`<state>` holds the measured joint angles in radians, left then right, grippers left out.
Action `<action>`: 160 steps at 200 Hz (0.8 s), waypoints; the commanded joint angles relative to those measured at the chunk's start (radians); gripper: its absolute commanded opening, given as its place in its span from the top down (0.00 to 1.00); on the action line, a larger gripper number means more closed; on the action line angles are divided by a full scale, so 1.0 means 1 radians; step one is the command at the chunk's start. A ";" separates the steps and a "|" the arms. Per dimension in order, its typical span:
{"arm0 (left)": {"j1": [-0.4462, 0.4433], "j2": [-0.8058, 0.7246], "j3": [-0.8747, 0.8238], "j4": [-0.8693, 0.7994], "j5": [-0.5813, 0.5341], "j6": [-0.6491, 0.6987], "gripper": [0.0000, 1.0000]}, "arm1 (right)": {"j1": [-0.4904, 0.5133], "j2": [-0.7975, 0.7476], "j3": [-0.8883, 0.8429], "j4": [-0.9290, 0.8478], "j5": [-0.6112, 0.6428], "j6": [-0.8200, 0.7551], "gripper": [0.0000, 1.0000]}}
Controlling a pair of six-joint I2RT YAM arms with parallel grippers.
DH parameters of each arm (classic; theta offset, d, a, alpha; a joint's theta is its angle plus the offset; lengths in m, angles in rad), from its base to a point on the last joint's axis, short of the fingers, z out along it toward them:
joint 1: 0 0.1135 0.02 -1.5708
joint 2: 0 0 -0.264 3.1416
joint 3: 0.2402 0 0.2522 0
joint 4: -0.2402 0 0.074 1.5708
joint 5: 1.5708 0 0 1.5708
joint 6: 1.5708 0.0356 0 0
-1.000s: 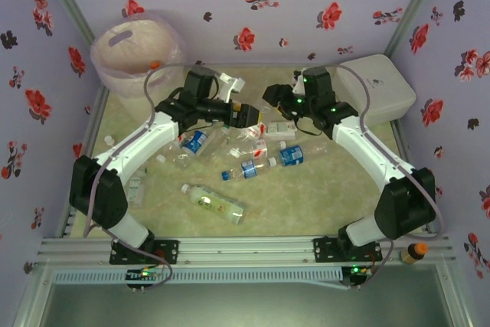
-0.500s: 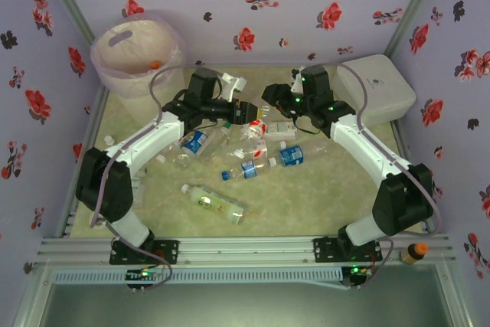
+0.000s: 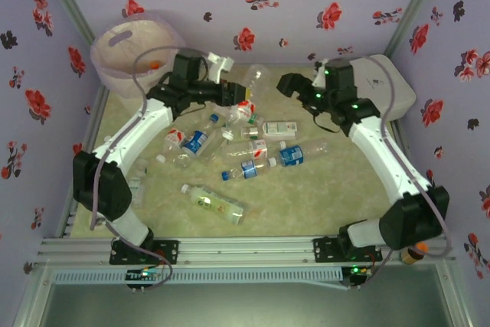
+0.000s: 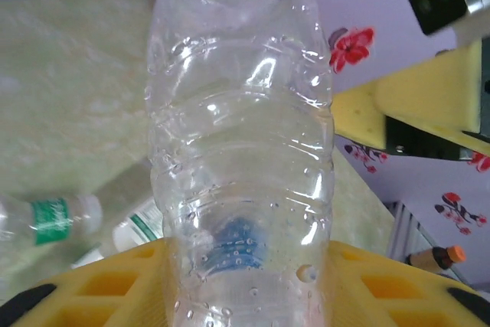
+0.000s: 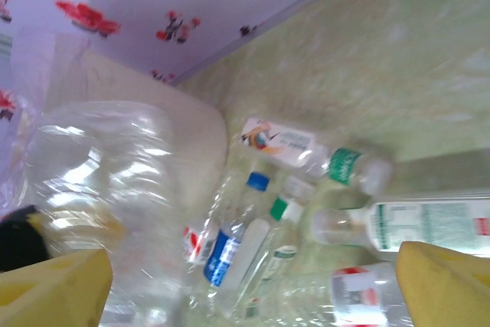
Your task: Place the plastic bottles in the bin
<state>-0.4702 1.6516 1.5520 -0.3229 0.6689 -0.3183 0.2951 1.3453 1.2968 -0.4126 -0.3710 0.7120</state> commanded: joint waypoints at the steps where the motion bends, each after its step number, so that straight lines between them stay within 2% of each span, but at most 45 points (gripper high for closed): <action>1: 0.062 -0.059 0.135 -0.115 -0.029 0.087 0.65 | -0.023 -0.070 -0.039 -0.129 0.087 -0.070 0.04; 28: 0.172 -0.053 0.345 -0.296 -0.150 0.110 0.70 | -0.025 -0.117 -0.092 -0.176 0.130 -0.082 0.04; 55: 0.300 -0.016 0.547 -0.418 -0.332 0.124 0.74 | -0.026 -0.126 -0.121 -0.184 0.133 -0.080 0.04; 79: 0.405 0.018 0.621 -0.380 -0.330 0.167 0.78 | -0.026 -0.118 -0.122 -0.186 0.116 -0.082 0.04; 95: 0.463 0.080 0.698 -0.414 -0.337 0.184 0.82 | -0.026 -0.110 -0.114 -0.188 0.110 -0.086 0.04; 103: 0.483 0.118 0.746 -0.451 -0.363 0.197 0.84 | -0.025 -0.106 -0.107 -0.195 0.114 -0.091 0.04; 124: 0.508 0.230 0.872 -0.563 -0.458 0.273 1.00 | -0.026 -0.102 -0.089 -0.223 0.145 -0.110 0.04; 143: 0.512 0.319 0.946 -0.635 -0.459 0.395 1.00 | -0.027 -0.097 -0.078 -0.250 0.180 -0.126 0.04; 160: 0.516 0.379 0.974 -0.670 -0.462 0.432 1.00 | -0.029 -0.079 -0.062 -0.271 0.201 -0.154 0.04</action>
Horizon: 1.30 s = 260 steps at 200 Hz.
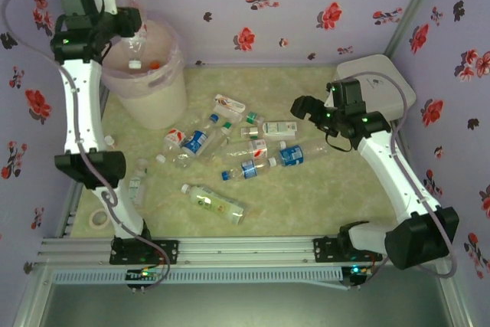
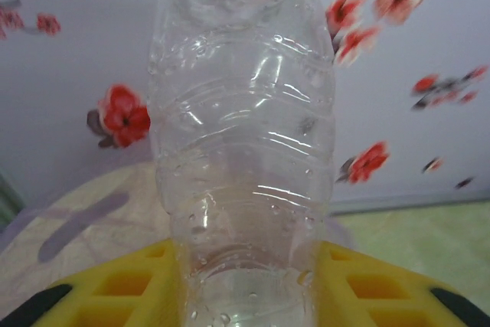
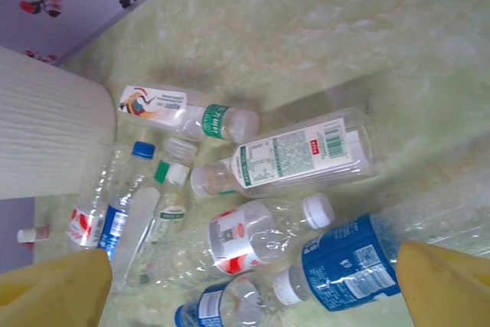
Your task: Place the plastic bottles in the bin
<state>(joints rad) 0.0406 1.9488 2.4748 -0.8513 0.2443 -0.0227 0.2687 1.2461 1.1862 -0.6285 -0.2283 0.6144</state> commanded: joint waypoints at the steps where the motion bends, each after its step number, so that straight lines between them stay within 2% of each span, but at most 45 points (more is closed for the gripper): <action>1: 0.005 0.084 0.051 -0.143 -0.037 0.137 1.00 | -0.002 0.021 0.050 -0.057 0.060 -0.058 0.04; 47: 0.008 0.131 -0.083 -0.130 -0.015 0.147 1.00 | -0.017 0.061 0.061 -0.069 0.128 -0.106 0.04; 76: 0.009 0.181 -0.110 -0.146 0.002 0.146 1.00 | -0.038 0.124 0.088 -0.073 0.115 -0.123 0.04; 99: 0.008 0.183 -0.150 -0.130 0.004 0.135 0.70 | -0.040 0.151 0.079 -0.088 0.164 -0.086 0.03; 127: 0.010 0.176 -0.153 -0.129 -0.015 0.135 0.44 | -0.080 0.192 0.077 -0.168 0.235 -0.073 0.01; 150: 0.010 0.166 -0.149 -0.133 -0.025 0.143 0.22 | -0.092 0.179 0.037 -0.138 0.230 -0.032 0.01; 165: 0.011 0.160 -0.151 -0.138 -0.036 0.156 0.13 | -0.094 0.183 0.006 -0.116 0.242 0.012 0.01; 198: 0.011 0.133 -0.161 -0.145 -0.075 0.192 0.01 | -0.102 0.218 0.007 -0.147 0.267 0.099 0.01; 228: 0.010 0.085 -0.137 -0.165 -0.133 0.214 0.00 | -0.103 0.194 -0.067 -0.168 0.354 0.293 0.01; 260: 0.010 0.030 -0.084 -0.220 -0.238 0.227 0.00 | -0.102 0.185 -0.171 -0.070 0.280 0.476 0.03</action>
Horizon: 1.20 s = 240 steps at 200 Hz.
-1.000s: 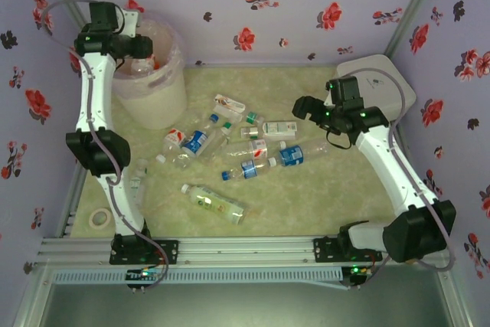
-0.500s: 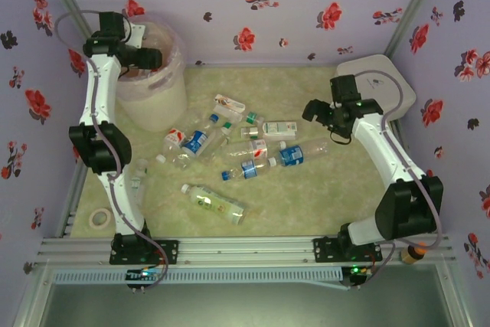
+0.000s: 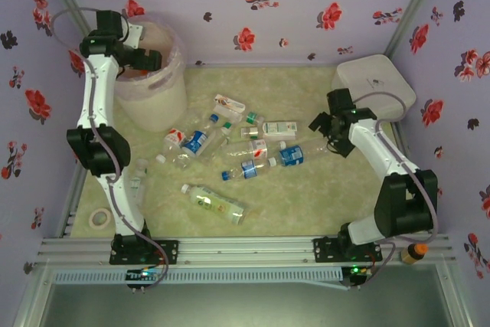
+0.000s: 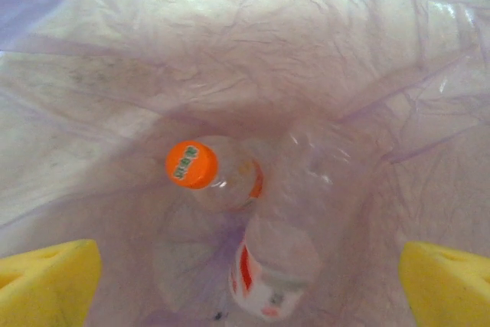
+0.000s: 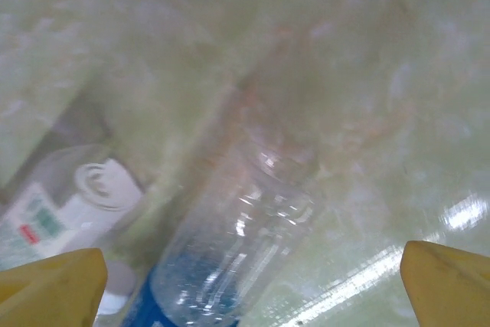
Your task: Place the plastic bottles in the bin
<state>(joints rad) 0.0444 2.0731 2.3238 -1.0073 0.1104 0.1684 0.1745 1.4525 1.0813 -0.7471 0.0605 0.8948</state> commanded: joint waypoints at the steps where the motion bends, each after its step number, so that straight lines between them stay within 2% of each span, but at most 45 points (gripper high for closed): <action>1: 0.006 -0.094 0.071 -0.068 -0.104 0.036 0.00 | -0.008 -0.021 -0.069 0.054 -0.011 0.201 0.04; 22: 0.001 -0.130 0.107 -0.127 -0.170 0.024 0.00 | -0.008 -0.017 -0.094 0.111 -0.020 0.256 0.06; 44: -0.038 -0.228 0.030 -0.115 -0.224 0.020 0.00 | -0.010 0.006 -0.101 0.109 0.030 0.286 0.06; 59: -0.078 -0.311 -0.079 -0.083 -0.226 -0.011 0.00 | -0.017 0.038 -0.104 0.107 0.057 0.320 0.06; 99: -0.265 -0.540 -0.464 0.024 -0.215 -0.097 0.00 | -0.017 0.094 -0.149 0.237 -0.049 0.414 0.06; 140: -0.440 -0.707 -0.741 0.152 -0.093 -0.242 0.00 | -0.025 0.166 -0.163 0.313 -0.050 0.416 0.07; 163: -0.505 -0.735 -0.848 0.201 -0.056 -0.313 0.00 | -0.027 0.205 -0.168 0.345 -0.070 0.414 0.15; 190: -0.570 -0.723 -0.877 0.212 -0.053 -0.337 0.00 | -0.028 0.204 -0.159 0.338 -0.082 0.395 0.25; 217: -0.616 -0.698 -0.872 0.276 0.006 -0.360 0.00 | -0.033 0.149 -0.144 0.269 -0.046 0.343 0.36; 240: -0.639 -0.659 -0.869 0.348 0.074 -0.388 0.00 | -0.038 0.064 -0.145 0.219 -0.003 0.275 0.40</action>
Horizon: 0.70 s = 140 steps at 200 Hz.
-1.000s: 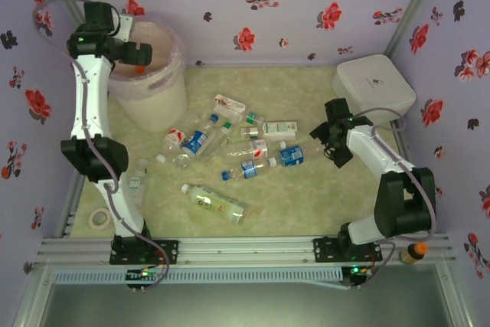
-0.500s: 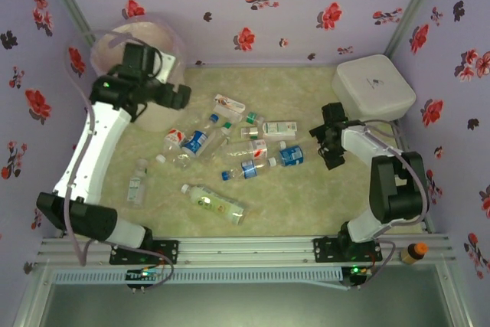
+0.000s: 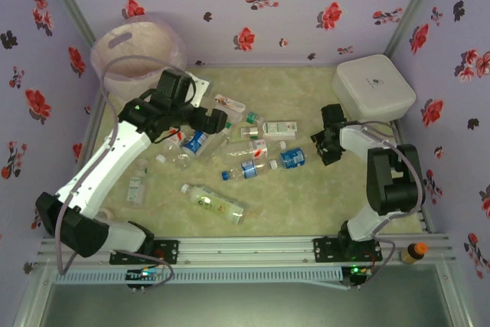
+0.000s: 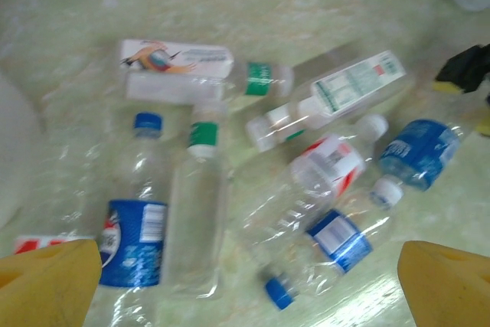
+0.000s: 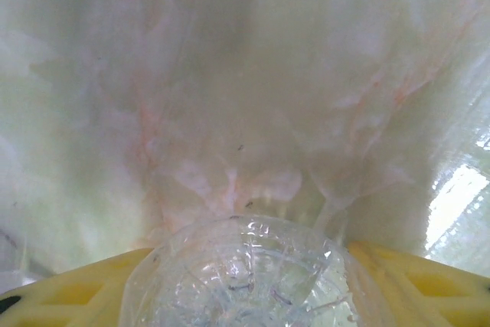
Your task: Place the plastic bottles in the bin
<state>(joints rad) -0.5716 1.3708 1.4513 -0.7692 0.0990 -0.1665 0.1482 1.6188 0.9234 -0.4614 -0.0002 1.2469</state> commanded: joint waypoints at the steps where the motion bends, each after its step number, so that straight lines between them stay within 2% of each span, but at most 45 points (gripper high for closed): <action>1: -0.023 0.046 0.004 0.111 0.087 -0.053 0.00 | -0.012 -0.107 0.013 -0.068 0.060 -0.080 0.40; 24: -0.041 0.095 0.043 0.124 0.096 -0.049 0.00 | -0.014 -0.201 0.018 -0.083 0.085 -0.171 0.45; 36: -0.048 0.117 0.053 0.148 0.133 -0.048 0.00 | -0.013 -0.242 0.026 -0.056 0.050 -0.251 0.47; 56: -0.058 0.156 0.052 0.235 0.232 -0.090 0.00 | -0.014 -0.299 0.013 0.089 -0.106 -0.327 0.50; 62: -0.066 0.168 0.057 0.251 0.258 -0.102 0.00 | -0.013 -0.311 -0.003 0.171 -0.177 -0.336 0.54; 89: -0.108 0.230 0.111 0.233 0.252 -0.090 0.00 | -0.002 -0.319 -0.038 0.474 -0.415 -0.341 0.67; 111: -0.128 0.264 0.116 0.262 0.292 -0.107 0.00 | 0.044 -0.290 0.030 0.464 -0.480 -0.417 0.70; 120: -0.137 0.276 0.117 0.272 0.305 -0.114 0.00 | 0.074 -0.283 0.059 0.436 -0.481 -0.458 0.78; 140: -0.146 0.289 0.116 0.261 0.254 -0.106 0.00 | 0.143 -0.271 0.100 0.425 -0.496 -0.526 0.80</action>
<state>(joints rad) -0.7059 1.6382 1.5406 -0.5308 0.3534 -0.2569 0.2226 1.3350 0.9550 -0.0814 -0.4015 0.8429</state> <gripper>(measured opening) 0.997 0.602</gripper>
